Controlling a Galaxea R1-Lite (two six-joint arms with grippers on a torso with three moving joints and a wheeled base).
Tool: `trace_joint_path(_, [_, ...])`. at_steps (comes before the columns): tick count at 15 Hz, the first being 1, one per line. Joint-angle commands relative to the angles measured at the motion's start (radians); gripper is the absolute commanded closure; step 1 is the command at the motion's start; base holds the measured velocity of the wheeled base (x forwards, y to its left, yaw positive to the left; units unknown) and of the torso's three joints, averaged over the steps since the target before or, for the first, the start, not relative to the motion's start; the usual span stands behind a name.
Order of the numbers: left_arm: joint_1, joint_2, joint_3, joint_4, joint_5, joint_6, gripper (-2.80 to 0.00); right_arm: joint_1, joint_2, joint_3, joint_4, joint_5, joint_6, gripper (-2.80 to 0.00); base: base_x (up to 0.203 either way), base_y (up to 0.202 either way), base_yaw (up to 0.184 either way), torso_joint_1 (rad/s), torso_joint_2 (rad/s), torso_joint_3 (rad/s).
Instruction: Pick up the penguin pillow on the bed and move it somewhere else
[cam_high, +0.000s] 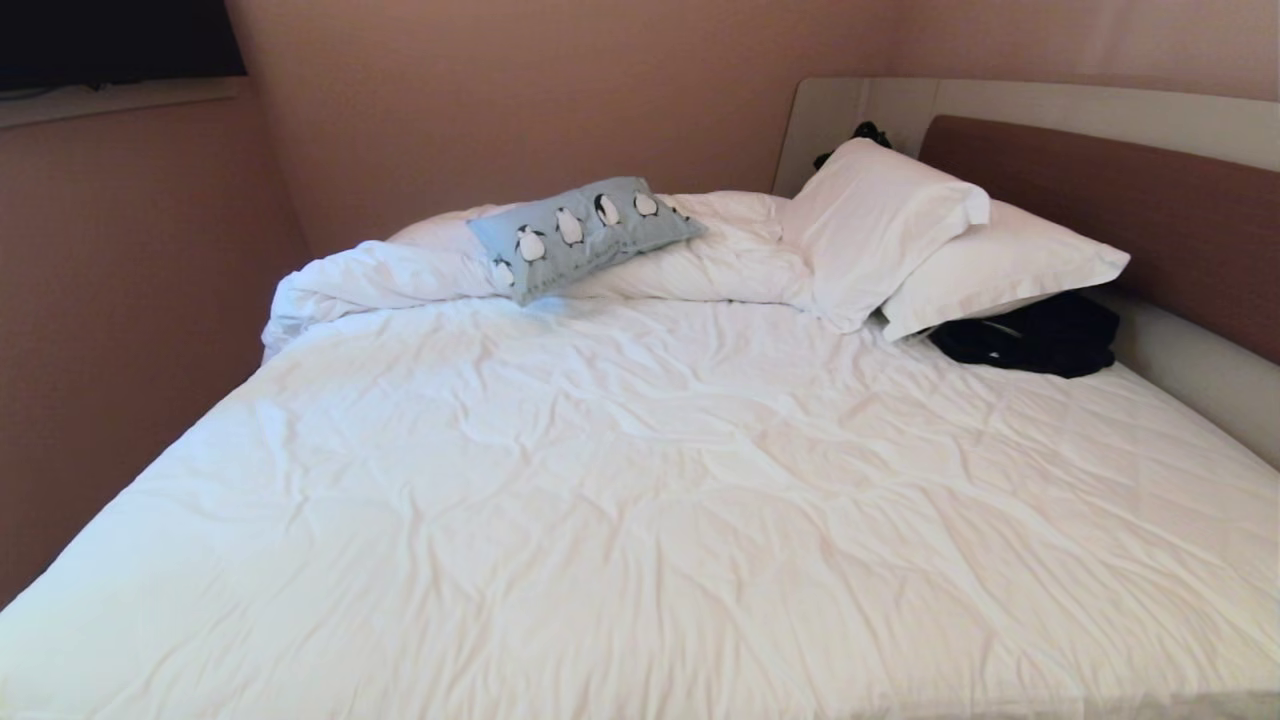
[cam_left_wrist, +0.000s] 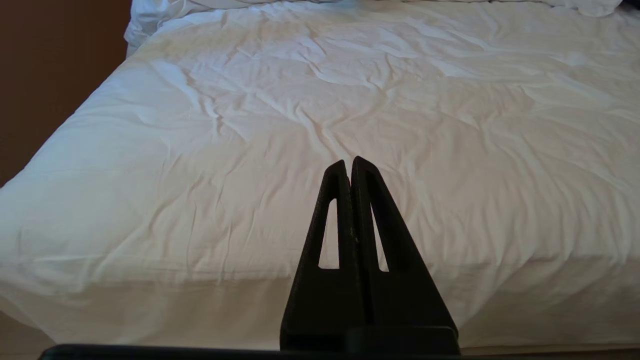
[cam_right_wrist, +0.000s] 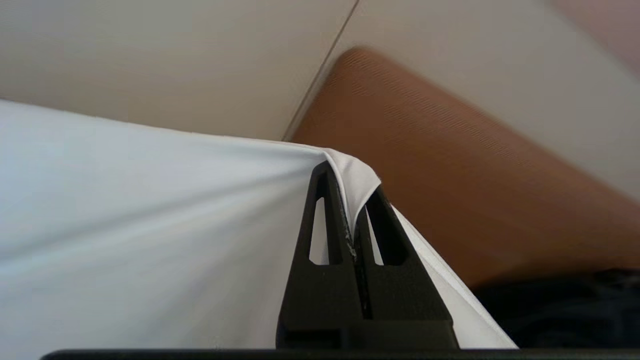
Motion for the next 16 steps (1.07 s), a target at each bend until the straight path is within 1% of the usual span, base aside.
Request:
trace_joint_path(1, [0.000,0.001,0.000,0.000,0.000,0.000,0.00,-0.008,0.020,0.003,-0.123,0.003,-0.003,0.00,0.000,0.000,0.000,0.000,0.00,0.000])
trace_joint_path(3, [0.000,0.000,0.000,0.000,0.000,0.000,0.00,-0.016,0.023,0.035,-0.125,0.003,-0.003,0.00,0.000,0.000,0.000,0.000,0.00,0.000])
trace_joint_path(8, [0.000,0.000,0.000,0.000,0.000,0.000,0.00,-0.026,-0.011,0.275,-0.125,0.002,-0.004,0.00,0.000,0.000,0.000,0.000,0.00,0.000])
trace_joint_path(11, [0.000,0.000,0.000,0.000,0.000,0.000,0.00,-0.050,0.013,0.369,-0.130,0.001,-0.008,0.00,0.000,0.000,0.000,0.000,0.00,0.000])
trace_joint_path(14, [0.000,0.000,0.000,0.000,0.000,0.000,0.00,-0.068,0.029,0.479,-0.158,0.000,-0.027,0.00,0.000,0.000,0.000,0.000,0.00,0.000])
trace_joint_path(16, [0.000,0.000,0.000,0.000,0.000,0.000,0.00,-0.086,0.068,0.490,-0.167,0.001,-0.065,0.00,0.000,0.000,0.000,0.000,0.00,0.000])
